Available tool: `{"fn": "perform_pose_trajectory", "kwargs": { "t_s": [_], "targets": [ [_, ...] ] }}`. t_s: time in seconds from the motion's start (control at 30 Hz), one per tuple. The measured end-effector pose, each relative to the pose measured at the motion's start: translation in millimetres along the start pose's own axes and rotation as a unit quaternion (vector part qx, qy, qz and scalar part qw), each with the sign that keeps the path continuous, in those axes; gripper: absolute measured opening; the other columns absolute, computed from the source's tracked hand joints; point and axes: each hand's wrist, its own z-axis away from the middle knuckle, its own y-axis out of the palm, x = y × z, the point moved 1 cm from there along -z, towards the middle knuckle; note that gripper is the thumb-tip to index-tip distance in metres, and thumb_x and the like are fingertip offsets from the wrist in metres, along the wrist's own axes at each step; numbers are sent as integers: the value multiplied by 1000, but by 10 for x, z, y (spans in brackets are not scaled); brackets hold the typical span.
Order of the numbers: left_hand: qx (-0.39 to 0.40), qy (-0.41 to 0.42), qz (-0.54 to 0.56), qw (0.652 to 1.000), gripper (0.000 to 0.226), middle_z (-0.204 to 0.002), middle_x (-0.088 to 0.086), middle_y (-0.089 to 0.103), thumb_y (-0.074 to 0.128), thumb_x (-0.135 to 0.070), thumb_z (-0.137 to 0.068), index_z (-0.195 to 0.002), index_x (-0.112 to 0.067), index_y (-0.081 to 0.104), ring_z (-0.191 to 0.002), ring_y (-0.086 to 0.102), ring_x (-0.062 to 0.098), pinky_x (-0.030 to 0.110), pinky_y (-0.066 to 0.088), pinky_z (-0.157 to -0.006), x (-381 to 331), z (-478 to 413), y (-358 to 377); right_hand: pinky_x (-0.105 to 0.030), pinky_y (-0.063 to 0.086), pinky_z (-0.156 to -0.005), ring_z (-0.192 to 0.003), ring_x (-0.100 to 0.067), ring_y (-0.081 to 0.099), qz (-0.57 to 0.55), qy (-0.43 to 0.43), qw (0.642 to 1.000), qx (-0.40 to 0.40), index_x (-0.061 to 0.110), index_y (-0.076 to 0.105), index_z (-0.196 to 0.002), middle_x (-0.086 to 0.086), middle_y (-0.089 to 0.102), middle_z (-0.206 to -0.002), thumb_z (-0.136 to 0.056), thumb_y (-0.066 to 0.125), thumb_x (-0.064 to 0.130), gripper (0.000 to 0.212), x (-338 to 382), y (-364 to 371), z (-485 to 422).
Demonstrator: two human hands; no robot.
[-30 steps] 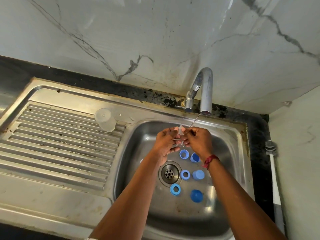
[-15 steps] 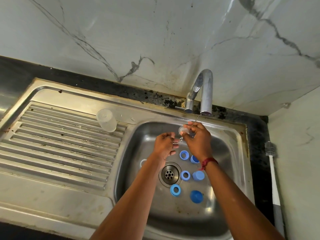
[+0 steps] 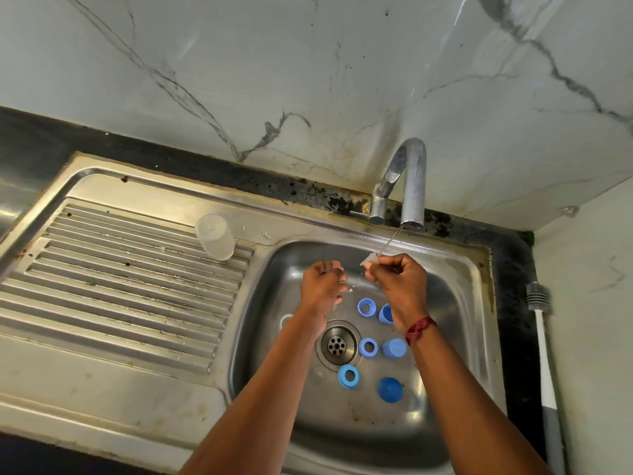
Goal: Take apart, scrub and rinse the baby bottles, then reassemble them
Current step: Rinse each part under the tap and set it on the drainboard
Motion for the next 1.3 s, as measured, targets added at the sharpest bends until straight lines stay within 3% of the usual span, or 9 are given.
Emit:
{"fn": "perform_pose_trajectory", "kwargs": {
  "t_s": [0.07, 0.13, 0.23, 0.43, 0.57, 0.83, 1.03, 1.17, 1.3],
  "targets": [
    [19, 9, -12, 1000, 19, -95, 4, 69, 54, -13, -98, -117, -14, 60, -77, 63, 13, 25, 49, -68, -32, 14, 16, -34, 59, -78, -90, -31, 71, -50, 20, 998, 22, 11, 62, -87, -16, 70, -95, -79, 74, -9, 25, -14, -9, 20],
    [35, 24, -22, 999, 21, -100, 6, 69, 55, -11, -99, -119, -13, 59, -77, 62, 12, 24, 47, -66, -54, 22, 38, -37, 58, -84, -100, -30, 69, -87, 23, 994, 54, 16, 62, -104, -16, 70, -105, -80, 71, -13, 38, -33, -14, 9],
    [41, 47, -37, 997, 26, -94, 5, 68, 55, -5, -96, -121, -10, 59, -72, 61, 11, 24, 46, -60, -70, 33, 44, -37, 55, -93, -108, -24, 68, -43, 13, 994, 101, 24, 64, -118, -9, 71, -115, -86, 66, -10, 47, -33, 18, 4],
    [10, 68, -55, 996, 26, -104, 10, 70, 59, -8, -94, -119, -14, 62, -81, 65, 14, 28, 53, -70, -45, 26, 11, -29, 55, -91, -106, -13, 68, 60, -49, 995, 62, 24, 66, -115, -3, 71, -114, -83, 73, -3, 42, 28, 59, 46],
    [-10, 79, -45, 996, 25, -104, 8, 70, 59, -8, -94, -118, -14, 62, -85, 67, 15, 22, 52, -68, -28, 38, -58, -24, 57, -86, -99, -9, 69, 58, -71, 996, 21, 15, 68, -116, -3, 73, -108, -79, 77, -2, 41, 58, 88, 62],
    [-19, 89, -54, 994, 25, -102, 4, 71, 61, -11, -94, -118, -18, 63, -87, 69, 15, 24, 52, -71, 22, 104, -192, -32, 58, -81, -95, -12, 67, 125, -64, 990, 19, 18, 60, -116, -1, 69, -106, -80, 79, 7, 43, 19, 116, 177],
    [-33, 90, -62, 993, 27, -105, 5, 70, 59, -10, -94, -120, -15, 63, -86, 69, 14, 30, 55, -79, 89, 204, -335, -11, 51, -66, -76, -9, 65, 221, -96, 970, 20, 15, 71, -90, 5, 69, -81, -79, 82, 16, 16, -7, 116, 335],
    [-40, 74, -47, 995, 27, -102, 7, 70, 57, -7, -94, -120, -13, 63, -83, 66, 15, 27, 49, -71, 160, 271, -434, -26, 56, -82, -87, -14, 67, 266, -99, 958, 34, 11, 74, -102, -4, 73, -98, -83, 77, 10, 19, -53, 138, 381],
    [-53, 56, -24, 997, 23, -100, 4, 71, 58, -10, -93, -113, -19, 65, -82, 66, 14, 29, 48, -69, 255, 395, -554, -22, 49, -85, -95, -15, 65, 327, -134, 932, 80, 10, 74, -109, -7, 72, -108, -89, 70, 9, 20, -21, 230, 452]
  ]
}}
